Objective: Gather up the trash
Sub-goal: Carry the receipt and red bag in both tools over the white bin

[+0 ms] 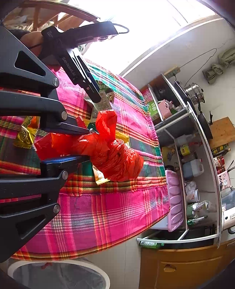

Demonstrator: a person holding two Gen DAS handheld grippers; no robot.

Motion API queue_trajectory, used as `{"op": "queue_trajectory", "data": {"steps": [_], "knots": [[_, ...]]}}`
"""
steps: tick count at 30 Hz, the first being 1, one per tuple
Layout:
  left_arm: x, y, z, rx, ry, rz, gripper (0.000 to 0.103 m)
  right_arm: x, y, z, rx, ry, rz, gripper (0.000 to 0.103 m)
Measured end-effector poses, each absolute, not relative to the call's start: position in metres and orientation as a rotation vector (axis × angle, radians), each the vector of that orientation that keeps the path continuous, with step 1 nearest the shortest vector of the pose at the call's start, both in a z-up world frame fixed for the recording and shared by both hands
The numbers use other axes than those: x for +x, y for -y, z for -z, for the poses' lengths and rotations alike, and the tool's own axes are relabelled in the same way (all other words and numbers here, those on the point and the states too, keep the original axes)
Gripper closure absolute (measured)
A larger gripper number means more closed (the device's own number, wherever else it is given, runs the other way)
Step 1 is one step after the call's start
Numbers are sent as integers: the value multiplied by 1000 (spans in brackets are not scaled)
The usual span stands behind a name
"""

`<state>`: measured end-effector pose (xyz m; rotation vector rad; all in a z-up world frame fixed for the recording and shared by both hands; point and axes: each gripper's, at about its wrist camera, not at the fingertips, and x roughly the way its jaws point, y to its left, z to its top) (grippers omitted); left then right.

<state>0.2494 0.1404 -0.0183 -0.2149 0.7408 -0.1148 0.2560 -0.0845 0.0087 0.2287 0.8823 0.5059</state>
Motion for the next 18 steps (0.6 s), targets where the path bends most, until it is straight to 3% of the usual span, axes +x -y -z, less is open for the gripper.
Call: {"op": "queue_trajectory", "data": {"steps": [8, 10, 12, 18], "knots": [[270, -122, 29, -50, -860, 142, 44, 255, 90, -9, 252, -878, -519, 81], [273, -120, 31, -35, -875, 137, 54, 255, 93, -10, 257, -875, -519, 81], [274, -121, 31, -22, -876, 116, 74, 254, 95, -11, 262, -872, -520, 81], [270, -122, 27, -14, -854, 106, 91, 250, 100, -11, 269, -866, -518, 81]]}}
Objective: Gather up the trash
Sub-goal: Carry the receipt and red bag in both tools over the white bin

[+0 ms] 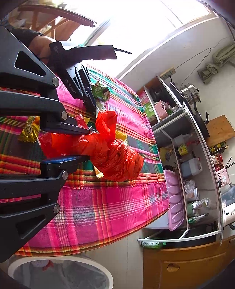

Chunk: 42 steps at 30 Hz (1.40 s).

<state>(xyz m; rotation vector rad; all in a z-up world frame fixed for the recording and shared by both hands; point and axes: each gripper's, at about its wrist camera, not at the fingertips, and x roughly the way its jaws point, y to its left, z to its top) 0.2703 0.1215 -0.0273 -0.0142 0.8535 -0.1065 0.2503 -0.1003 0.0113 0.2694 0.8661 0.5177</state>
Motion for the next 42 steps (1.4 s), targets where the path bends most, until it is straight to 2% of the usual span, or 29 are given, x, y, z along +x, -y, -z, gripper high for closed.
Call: {"op": "queue_trajectory", "data": {"steps": [3, 19, 42], "knots": [[264, -122, 21, -20, -819, 85, 96, 247, 104, -12, 270, -862, -517, 81], [205, -107, -25, -165, -644, 171, 96, 221, 133, -18, 278, -822, -485, 81], [216, 67, -33, -116, -677, 452, 96, 188, 274, -10, 366, -777, -226, 81]]}}
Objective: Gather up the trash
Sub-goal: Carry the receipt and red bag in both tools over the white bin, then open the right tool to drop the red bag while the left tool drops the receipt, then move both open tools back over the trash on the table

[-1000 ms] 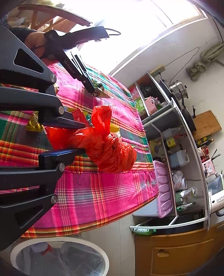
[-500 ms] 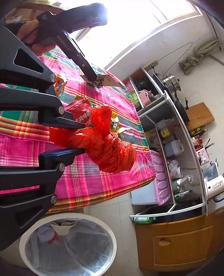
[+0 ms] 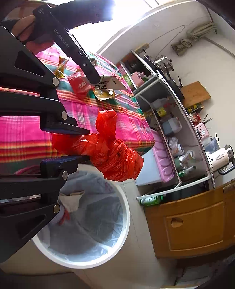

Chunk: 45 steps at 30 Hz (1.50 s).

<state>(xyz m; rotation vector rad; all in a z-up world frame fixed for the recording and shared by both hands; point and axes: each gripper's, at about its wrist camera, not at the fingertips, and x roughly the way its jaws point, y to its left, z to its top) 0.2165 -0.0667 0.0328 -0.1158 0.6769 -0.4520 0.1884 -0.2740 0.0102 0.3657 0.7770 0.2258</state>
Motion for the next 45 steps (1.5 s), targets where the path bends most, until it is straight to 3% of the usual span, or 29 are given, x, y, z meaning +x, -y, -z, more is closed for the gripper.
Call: {"op": "queue_trajectory", "data": {"steps": [25, 29, 45], "knots": [[248, 203, 16, -35, -857, 624, 95, 186, 367, 35, 460, -868, -42, 77], [249, 204, 19, -37, -871, 622, 84, 185, 371, 38, 468, -872, -36, 76], [223, 155, -11, -88, -766, 568, 84, 168, 350, 10, 431, -779, -109, 76]]}}
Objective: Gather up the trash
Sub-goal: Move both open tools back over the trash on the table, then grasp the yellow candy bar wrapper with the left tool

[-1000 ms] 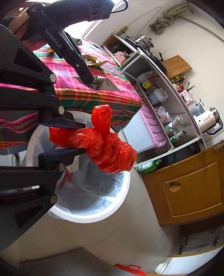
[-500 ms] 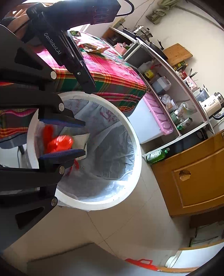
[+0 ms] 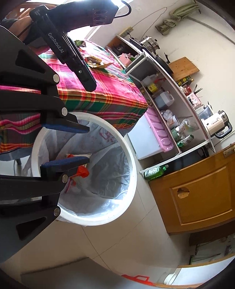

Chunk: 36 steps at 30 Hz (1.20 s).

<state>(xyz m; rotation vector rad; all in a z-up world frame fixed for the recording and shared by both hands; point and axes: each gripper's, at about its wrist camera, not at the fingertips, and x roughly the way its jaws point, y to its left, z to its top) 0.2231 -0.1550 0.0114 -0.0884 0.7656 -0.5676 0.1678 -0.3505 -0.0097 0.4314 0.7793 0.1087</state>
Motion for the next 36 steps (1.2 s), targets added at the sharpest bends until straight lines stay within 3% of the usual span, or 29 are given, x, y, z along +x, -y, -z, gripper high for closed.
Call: {"op": "queue_trajectory", "data": {"steps": [11, 16, 19, 21, 25, 32, 36], "knots": [[193, 88, -34, -129, -667, 423, 81, 162, 295, -8, 345, -735, -265, 75], [174, 54, -35, -147, -637, 335, 79, 161, 268, -11, 306, -732, -334, 68], [164, 33, -29, -162, -645, 274, 73, 160, 253, -11, 287, -736, -367, 67], [157, 20, -23, -174, -658, 239, 61, 161, 245, -10, 280, -739, -386, 67], [147, -3, -11, -224, -684, 184, 59, 162, 230, -10, 263, -745, -417, 67], [138, -27, 8, -314, -730, 110, 45, 163, 205, -11, 236, -748, -469, 66], [145, -34, 17, -363, -765, 77, 45, 164, 197, -11, 224, -748, -483, 66]]}}
